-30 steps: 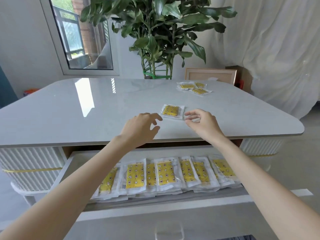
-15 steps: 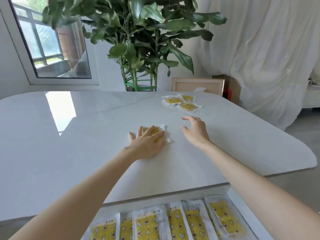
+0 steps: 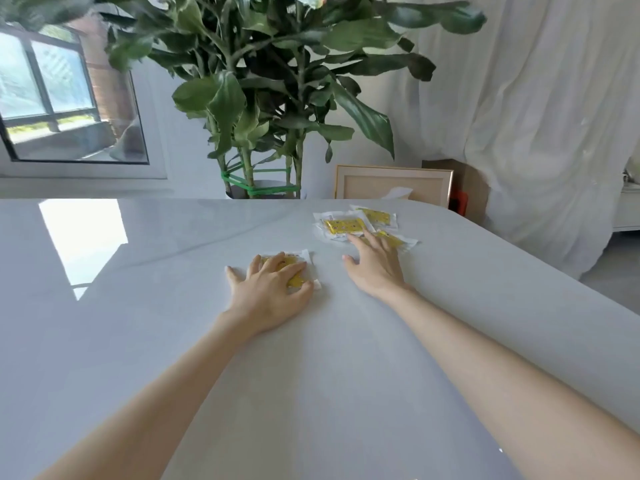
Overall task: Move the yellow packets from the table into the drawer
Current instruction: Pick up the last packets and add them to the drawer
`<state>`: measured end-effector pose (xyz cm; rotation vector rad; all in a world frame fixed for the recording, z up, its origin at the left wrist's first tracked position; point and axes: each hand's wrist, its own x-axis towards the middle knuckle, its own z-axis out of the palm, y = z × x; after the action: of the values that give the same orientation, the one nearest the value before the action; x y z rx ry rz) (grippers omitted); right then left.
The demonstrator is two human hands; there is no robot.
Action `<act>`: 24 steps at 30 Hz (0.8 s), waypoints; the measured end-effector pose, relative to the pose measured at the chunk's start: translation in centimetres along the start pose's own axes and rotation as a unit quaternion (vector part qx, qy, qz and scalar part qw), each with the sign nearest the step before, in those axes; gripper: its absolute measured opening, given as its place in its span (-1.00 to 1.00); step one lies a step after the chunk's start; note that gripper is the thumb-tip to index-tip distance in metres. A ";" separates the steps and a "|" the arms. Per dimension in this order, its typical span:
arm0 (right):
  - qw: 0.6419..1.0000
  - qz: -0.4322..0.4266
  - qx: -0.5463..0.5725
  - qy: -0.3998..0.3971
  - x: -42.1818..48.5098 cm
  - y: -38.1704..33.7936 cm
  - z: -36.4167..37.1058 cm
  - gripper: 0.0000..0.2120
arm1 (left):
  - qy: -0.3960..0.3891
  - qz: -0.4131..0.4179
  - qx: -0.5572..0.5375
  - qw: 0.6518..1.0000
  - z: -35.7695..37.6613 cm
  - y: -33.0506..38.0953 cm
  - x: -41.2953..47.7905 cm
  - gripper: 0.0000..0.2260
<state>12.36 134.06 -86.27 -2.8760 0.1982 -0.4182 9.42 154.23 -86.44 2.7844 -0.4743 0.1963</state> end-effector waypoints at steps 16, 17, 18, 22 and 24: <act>0.989 0.035 -0.006 -0.142 1.4 -0.9 0.0 -0.50 | -0.009 -0.011 0.023 1.000 0.2 -0.9 0.2 -0.50; 0.989 0.032 -0.001 -0.141 0.9 -0.9 -0.1 -0.50 | -0.007 -0.011 0.024 1.000 0.1 -1.0 -0.3 -0.50; 0.990 0.029 0.003 -0.141 0.3 -1.0 -0.3 -0.50 | -0.006 -0.011 0.027 1.000 0.0 -1.1 -0.8 -0.50; 0.990 0.010 0.001 -0.143 -2.7 -1.5 -0.8 -0.50 | 0.006 -0.016 0.034 0.999 -0.3 -1.7 -3.1 -0.50; 0.990 -0.003 0.001 -0.142 -4.6 -2.1 -1.1 -0.51 | 0.011 -0.023 0.038 0.999 -0.6 -2.0 -4.6 -0.44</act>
<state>7.84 136.61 -85.95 -2.8918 0.1386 -0.0057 5.76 157.62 -87.24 2.8607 -0.4047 0.2376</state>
